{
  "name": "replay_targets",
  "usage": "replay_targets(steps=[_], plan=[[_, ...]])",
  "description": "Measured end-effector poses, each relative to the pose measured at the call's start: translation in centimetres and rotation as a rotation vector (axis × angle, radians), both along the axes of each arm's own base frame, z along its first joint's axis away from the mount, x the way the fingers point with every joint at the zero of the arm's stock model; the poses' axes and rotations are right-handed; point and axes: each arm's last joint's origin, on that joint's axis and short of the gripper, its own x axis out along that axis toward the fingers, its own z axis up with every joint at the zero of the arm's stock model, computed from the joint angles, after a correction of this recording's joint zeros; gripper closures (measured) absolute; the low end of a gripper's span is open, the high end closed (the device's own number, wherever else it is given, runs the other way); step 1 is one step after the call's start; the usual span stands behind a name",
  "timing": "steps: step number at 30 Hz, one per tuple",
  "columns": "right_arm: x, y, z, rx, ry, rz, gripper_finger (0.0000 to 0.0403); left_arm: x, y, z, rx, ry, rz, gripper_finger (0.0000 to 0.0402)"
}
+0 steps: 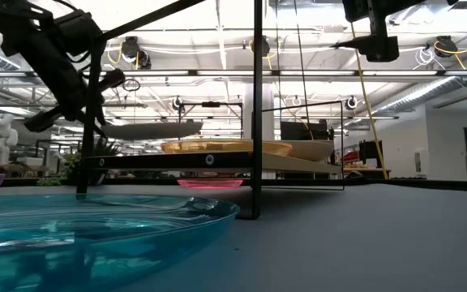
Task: Place and stack plates onto a shelf
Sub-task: Stack the light gray plate on top of the light pink plate on the shelf
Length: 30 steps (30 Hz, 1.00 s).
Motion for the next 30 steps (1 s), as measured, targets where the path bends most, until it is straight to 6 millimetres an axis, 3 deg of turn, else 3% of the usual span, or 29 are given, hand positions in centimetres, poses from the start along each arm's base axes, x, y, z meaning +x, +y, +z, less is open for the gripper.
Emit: replay_targets(steps=[14,30], plan=[[0.0,0.2,0.0,0.016,-0.001,0.053,0.0023,2.0,-1.2,1.8,0.024,-0.220,-0.033,0.0389],[0.0,0.2,0.0,0.016,-0.002,0.077,0.0023,2.7,-1.6,9.5,0.166,-0.322,0.015,0.0389]])
